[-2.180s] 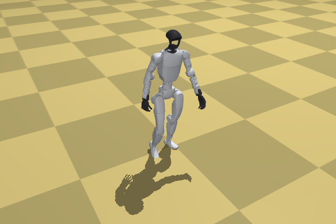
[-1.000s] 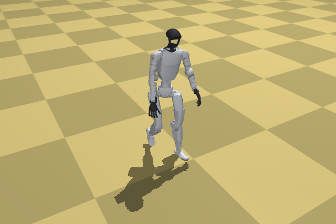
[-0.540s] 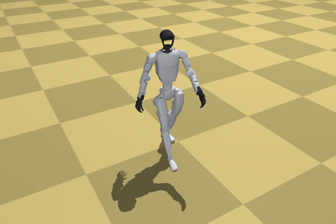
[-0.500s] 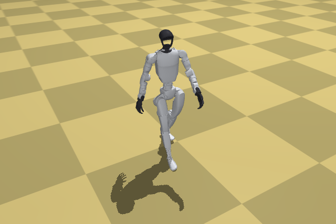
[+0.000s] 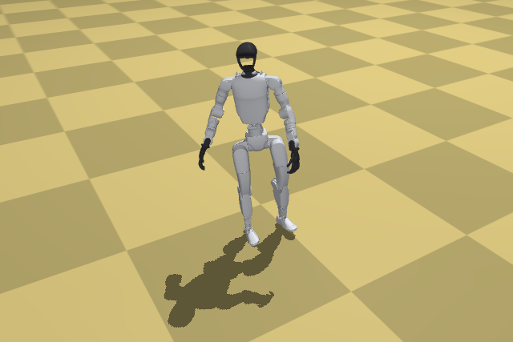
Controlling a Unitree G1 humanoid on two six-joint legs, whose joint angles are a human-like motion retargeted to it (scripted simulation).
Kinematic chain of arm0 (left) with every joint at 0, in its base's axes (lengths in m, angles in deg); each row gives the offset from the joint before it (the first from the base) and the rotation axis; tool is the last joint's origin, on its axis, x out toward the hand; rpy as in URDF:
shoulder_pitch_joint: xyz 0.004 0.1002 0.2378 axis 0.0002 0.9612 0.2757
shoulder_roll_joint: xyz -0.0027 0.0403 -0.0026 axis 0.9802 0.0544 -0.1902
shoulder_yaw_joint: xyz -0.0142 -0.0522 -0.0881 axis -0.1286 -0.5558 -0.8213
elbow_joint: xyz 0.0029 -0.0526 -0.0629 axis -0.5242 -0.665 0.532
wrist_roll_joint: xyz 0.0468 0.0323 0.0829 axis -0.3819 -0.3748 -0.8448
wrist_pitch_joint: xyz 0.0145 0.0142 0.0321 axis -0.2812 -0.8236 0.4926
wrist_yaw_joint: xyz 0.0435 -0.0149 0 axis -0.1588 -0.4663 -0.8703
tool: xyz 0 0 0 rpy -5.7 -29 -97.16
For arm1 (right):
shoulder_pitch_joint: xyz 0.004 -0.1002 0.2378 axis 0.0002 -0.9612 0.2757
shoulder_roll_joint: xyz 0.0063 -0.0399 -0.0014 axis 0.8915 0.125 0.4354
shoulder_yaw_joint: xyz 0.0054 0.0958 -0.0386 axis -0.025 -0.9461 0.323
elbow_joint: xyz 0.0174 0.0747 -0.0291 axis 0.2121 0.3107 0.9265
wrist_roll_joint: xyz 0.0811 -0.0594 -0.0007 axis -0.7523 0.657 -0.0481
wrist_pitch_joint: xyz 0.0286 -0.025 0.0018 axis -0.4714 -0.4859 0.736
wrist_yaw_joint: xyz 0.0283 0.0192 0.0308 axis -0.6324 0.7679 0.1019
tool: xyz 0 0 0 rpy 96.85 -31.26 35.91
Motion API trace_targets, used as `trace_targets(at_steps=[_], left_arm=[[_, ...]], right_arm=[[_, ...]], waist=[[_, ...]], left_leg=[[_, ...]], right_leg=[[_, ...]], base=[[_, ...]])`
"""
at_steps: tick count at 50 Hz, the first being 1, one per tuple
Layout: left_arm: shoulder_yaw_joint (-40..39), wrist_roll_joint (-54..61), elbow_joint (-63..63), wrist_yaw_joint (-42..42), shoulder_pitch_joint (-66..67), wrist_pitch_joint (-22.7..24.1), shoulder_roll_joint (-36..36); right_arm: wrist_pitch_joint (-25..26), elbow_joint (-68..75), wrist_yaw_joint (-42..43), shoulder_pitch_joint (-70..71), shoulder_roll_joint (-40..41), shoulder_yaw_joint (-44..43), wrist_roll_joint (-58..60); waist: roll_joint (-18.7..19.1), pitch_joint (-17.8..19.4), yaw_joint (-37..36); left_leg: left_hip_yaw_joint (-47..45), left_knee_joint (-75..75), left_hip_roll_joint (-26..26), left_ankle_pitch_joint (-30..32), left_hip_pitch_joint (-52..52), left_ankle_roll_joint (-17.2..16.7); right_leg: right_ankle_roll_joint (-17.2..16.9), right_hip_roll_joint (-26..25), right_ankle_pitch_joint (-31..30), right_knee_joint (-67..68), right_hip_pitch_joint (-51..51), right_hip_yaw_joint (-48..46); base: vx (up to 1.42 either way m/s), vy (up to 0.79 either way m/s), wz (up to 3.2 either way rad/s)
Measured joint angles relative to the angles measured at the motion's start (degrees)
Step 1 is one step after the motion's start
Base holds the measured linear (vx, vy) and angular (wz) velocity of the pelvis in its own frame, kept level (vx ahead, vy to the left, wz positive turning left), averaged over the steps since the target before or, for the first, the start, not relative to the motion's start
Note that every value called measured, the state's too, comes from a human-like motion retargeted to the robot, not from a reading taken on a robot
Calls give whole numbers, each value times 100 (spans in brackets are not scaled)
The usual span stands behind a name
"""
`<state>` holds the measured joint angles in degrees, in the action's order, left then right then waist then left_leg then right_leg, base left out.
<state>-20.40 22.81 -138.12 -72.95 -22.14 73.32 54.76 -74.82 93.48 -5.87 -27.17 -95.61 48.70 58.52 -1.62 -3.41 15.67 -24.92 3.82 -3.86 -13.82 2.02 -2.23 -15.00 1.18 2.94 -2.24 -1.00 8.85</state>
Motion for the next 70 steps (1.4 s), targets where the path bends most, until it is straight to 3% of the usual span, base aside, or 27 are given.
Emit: trace_targets(at_steps=[8,15,23,32,39,50,70], left_arm=[[-34,-501,1228,704,388,277,853],[-123,-445,3620,1101,399,759,2540],[-699,234,5777,1002,-220,948,4816],[-1601,903,6405,1057,-748,1118,6233],[-2293,1343,6547,1290,-426,1189,6704],[-3244,1473,6572,1472,344,1139,6811],[-2957,1632,6737,1617,143,1146,6902]], right_arm=[[76,-1061,-312,-392,-590,-341,934],[-117,-2730,-911,-119,-1331,76,1684],[-464,-4679,-1642,926,-3395,186,2366],[-651,-5487,-1415,938,-5896,-1102,2272],[-737,-5313,-1624,141,-6757,-2242,1853],[-793,-5272,-1945,-985,-6982,-3516,1777],[-810,-5378,-2044,-1652,-7077,-4258,1557]], waist=[[121,-109,15],[54,-199,-670],[-206,-249,-1566],[-400,-231,-2194],[-452,-171,-2421],[-469,-94,-2396],[-385,-52,-2054]], left_leg=[[-382,-46,-123,-191,226,-153],[-154,-273,-87,-228,145,-249],[779,-344,101,-203,-218,-293],[1664,-614,480,72,-461,-514],[2010,-775,596,208,-483,-588],[2209,-808,609,244,-532,-595],[2138,-780,616,211,-503,-561]], right_leg=[[0,-171,37,-102,50,249],[0,-147,90,-130,-8,-47],[0,96,327,-2,-55,-907],[0,495,428,-77,53,-1865],[0,597,502,-75,137,-2288],[0,596,521,-72,150,-2479],[0,611,545,-45,153,-2416]], base=[[12,4,-43],[2,9,34],[1,10,111],[1,12,105],[0,5,52],[-1,0,8],[0,0,0]])
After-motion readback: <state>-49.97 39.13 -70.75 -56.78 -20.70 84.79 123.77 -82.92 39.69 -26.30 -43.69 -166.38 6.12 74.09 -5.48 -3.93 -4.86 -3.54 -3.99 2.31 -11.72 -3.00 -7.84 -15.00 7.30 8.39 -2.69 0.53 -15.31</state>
